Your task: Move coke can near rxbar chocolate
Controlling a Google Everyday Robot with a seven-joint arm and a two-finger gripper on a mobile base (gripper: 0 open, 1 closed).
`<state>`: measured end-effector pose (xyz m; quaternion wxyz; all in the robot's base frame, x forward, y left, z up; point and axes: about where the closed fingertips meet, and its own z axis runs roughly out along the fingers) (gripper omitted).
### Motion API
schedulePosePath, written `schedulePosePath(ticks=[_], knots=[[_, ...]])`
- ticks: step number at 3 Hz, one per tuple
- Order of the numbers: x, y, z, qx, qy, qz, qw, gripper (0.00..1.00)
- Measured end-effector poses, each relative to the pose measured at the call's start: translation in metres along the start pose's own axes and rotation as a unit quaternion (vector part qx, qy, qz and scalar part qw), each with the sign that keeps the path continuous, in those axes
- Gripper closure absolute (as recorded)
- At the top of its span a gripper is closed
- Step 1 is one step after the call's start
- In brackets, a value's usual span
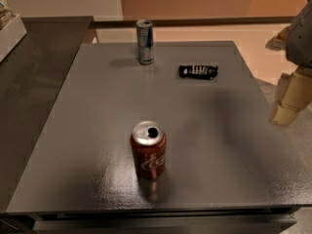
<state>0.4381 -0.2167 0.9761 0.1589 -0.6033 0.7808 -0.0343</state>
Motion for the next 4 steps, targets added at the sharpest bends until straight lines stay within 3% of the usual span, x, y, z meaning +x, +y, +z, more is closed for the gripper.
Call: schedulePosePath(ticks=[3, 4], knots=[[-0.001, 0.000, 0.000, -0.001, -0.002, -0.001, 1.0000, 0.00], [-0.017, 0.013, 0.010, -0.017, -0.048, -0.007, 0.9987, 0.00]])
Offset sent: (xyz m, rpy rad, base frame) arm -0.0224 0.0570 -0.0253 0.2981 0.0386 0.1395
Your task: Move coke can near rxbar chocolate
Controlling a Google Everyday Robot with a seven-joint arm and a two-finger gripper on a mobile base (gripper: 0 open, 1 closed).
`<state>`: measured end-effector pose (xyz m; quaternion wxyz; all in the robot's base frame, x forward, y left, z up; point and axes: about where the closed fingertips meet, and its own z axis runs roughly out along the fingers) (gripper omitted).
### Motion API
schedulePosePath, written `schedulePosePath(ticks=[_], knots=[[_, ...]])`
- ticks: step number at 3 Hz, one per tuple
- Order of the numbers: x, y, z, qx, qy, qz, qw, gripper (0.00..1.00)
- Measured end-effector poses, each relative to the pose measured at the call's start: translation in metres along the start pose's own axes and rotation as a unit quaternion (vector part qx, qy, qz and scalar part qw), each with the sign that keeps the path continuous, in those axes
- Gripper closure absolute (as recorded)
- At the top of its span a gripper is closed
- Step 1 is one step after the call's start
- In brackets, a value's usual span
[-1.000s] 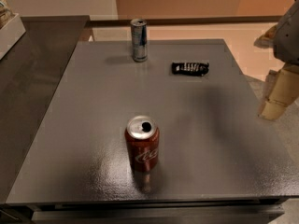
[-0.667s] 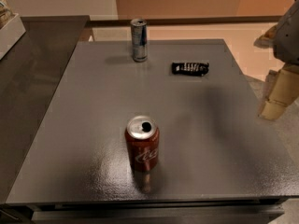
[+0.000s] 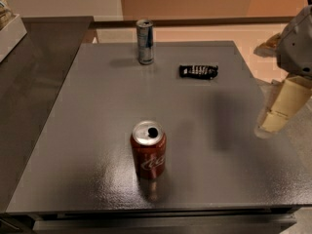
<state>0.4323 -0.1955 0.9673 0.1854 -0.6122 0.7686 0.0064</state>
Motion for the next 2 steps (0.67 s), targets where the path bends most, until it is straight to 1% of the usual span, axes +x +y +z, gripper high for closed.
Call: schedulePosePath(ticks=[1, 2], knots=[[-0.025, 0.024, 0.017, -0.031, -0.079, -0.010, 0.9964, 0.00], [-0.045, 0.044, 0.029, -0.056, -0.135, -0.018, 0.9892, 0.00]])
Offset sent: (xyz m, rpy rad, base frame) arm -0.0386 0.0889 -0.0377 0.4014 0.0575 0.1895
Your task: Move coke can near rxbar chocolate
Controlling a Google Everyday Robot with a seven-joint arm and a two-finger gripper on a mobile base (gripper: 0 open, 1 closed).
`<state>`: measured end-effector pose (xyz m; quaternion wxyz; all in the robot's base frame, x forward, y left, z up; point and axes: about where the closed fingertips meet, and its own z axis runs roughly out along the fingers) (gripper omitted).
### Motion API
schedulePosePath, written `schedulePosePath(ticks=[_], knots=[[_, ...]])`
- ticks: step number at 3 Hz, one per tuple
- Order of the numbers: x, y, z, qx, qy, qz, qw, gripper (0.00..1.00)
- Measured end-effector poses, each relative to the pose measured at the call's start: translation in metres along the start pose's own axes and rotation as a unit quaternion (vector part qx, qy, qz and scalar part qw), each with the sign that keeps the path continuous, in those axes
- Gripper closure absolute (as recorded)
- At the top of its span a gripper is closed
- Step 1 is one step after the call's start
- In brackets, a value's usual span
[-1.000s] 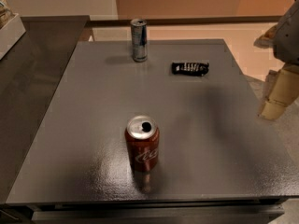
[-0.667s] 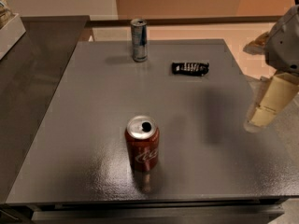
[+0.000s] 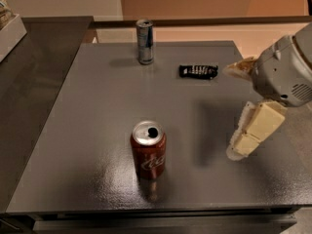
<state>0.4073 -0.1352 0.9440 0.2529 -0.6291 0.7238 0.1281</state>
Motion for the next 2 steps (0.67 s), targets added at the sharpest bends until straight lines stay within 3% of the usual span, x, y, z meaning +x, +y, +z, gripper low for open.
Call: schedulePosePath(ticks=[2], knots=[[-0.028, 0.027, 0.042, -0.026, -0.064, -0.010, 0.9976, 0.00]])
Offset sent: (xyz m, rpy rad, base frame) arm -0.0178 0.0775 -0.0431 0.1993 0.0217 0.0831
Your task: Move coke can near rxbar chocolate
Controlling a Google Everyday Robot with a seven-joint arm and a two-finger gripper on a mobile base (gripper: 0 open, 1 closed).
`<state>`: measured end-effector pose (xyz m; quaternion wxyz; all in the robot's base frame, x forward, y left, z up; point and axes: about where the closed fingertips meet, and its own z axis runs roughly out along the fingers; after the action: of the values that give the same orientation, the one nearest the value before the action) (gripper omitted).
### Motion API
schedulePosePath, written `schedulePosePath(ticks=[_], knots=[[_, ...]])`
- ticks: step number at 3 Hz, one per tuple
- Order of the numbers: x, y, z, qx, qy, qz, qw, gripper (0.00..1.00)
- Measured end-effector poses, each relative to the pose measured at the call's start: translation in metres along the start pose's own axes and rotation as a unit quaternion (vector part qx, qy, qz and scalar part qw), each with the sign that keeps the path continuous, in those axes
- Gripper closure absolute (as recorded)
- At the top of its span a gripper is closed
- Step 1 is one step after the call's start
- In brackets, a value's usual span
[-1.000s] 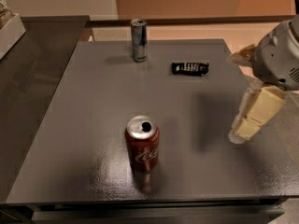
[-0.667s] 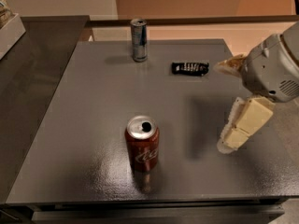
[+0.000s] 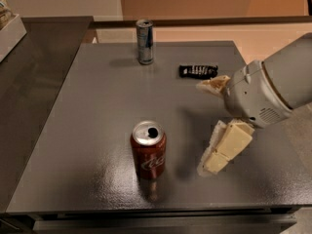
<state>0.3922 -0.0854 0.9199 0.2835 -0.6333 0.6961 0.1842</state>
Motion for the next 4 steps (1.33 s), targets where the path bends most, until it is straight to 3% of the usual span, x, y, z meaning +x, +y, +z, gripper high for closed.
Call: schedulePosePath(ticks=[4], knots=[[-0.039, 0.030, 0.053, -0.042, -0.059, -0.027, 0.9970, 0.00]])
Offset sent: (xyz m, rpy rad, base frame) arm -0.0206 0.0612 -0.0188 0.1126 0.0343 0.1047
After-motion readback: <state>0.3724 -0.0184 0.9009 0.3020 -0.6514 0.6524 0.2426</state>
